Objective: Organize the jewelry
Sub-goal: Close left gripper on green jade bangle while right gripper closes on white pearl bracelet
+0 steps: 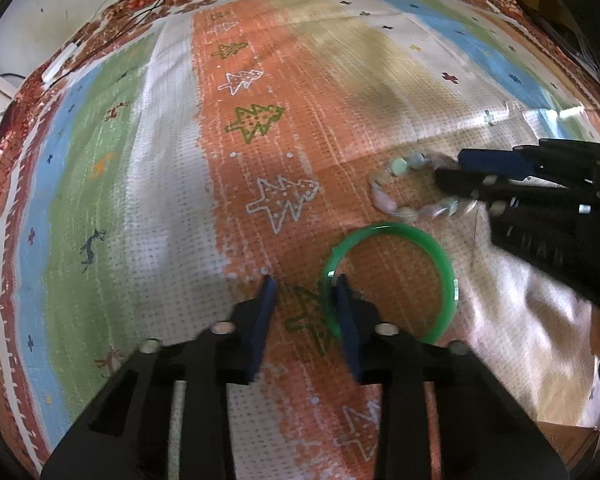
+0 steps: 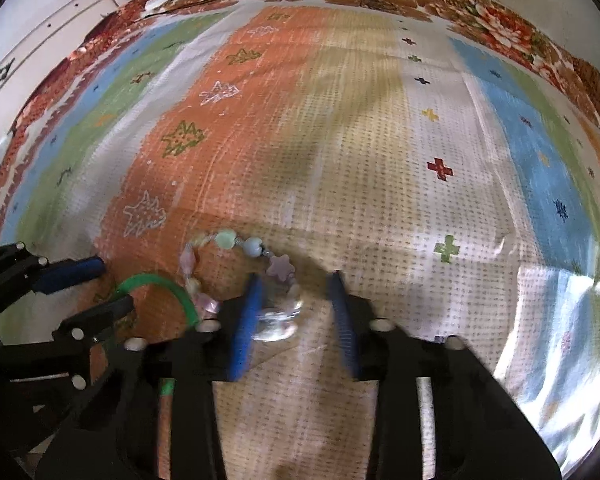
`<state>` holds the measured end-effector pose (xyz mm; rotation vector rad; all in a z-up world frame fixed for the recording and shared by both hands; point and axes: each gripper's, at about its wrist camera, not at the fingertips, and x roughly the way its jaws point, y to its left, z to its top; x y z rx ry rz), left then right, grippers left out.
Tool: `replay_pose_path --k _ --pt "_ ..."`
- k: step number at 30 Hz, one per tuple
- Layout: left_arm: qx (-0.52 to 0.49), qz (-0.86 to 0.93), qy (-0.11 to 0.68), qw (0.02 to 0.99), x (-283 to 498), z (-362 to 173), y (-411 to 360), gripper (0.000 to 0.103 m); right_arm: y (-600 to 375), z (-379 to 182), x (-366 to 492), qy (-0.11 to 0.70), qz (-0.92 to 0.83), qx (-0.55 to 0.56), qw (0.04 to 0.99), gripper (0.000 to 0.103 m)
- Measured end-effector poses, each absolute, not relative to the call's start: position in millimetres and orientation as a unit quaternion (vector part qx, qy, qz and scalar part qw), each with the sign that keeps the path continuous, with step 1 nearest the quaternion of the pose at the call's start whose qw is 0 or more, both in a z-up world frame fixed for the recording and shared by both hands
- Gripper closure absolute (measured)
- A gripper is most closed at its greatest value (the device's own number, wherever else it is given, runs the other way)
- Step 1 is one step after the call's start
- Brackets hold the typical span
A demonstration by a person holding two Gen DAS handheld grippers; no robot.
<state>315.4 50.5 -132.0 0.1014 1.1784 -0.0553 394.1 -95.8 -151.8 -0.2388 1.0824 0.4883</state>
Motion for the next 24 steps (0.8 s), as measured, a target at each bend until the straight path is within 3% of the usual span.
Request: replay_pose_path --k 1,2,24 --pt "0.05 -0.024 0.556 0.83 315.4 -131.6 50.6 0.095 -96.8 -151.8 394.4 0.51 0.232 -0.113 0.821 0.094" --pt "0.051 -0.022 0.556 0.829 315.2 -131.2 50.5 0.096 -97.3 -151.7 394.3 0.51 0.234 -0.112 0.82 0.095" --pt "0.041 -0.008 0.506 0.862 287.7 -76.8 54.4 0.094 -106.8 -95.4 349.7 0.442 0.245 -0.131 0.853 0.095"
